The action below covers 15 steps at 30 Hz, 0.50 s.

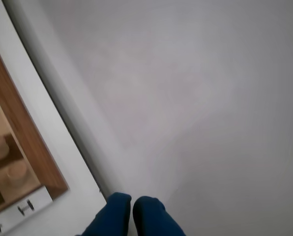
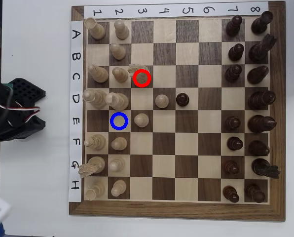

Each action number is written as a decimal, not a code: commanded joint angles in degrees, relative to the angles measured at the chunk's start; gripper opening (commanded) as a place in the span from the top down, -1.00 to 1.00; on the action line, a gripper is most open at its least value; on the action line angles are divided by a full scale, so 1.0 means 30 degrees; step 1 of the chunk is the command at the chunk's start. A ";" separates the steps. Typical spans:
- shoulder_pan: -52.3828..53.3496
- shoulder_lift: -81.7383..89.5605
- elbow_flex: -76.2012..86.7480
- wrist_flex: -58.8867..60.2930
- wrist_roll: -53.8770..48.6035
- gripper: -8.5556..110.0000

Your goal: Move the piece to destination

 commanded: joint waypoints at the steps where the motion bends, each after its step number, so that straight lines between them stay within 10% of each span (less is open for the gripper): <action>1: -0.4863 -0.2490 -0.9932 -0.1758 0.7178 0.86; 15: -1.6963 -0.4512 -1.4707 0.1963 1.3477 0.72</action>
